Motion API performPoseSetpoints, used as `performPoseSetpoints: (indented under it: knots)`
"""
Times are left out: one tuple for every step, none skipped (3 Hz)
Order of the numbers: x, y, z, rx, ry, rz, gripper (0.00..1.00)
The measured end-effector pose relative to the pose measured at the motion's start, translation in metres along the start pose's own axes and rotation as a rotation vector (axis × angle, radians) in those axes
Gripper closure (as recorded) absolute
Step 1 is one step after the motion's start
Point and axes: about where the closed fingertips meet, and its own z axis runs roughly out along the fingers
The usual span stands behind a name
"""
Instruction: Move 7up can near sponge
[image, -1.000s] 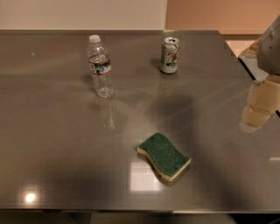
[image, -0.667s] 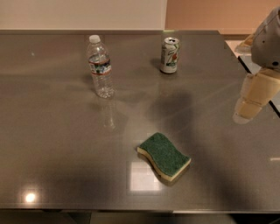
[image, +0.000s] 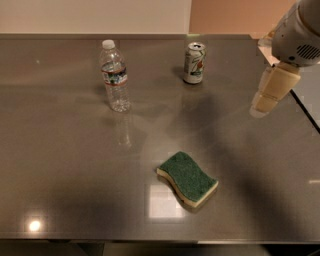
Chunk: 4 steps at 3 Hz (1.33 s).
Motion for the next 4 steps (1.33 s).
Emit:
performPoseSetpoints:
  knots:
    - [-0.004, -0.039, 0.020, 0.016, -0.049, 0.036, 0.00]
    - [-0.005, -0.085, 0.044, 0.035, -0.114, 0.094, 0.00]
    - [-0.011, -0.122, 0.071, 0.045, -0.181, 0.143, 0.00]
    - [-0.020, -0.146, 0.093, 0.051, -0.245, 0.180, 0.00]
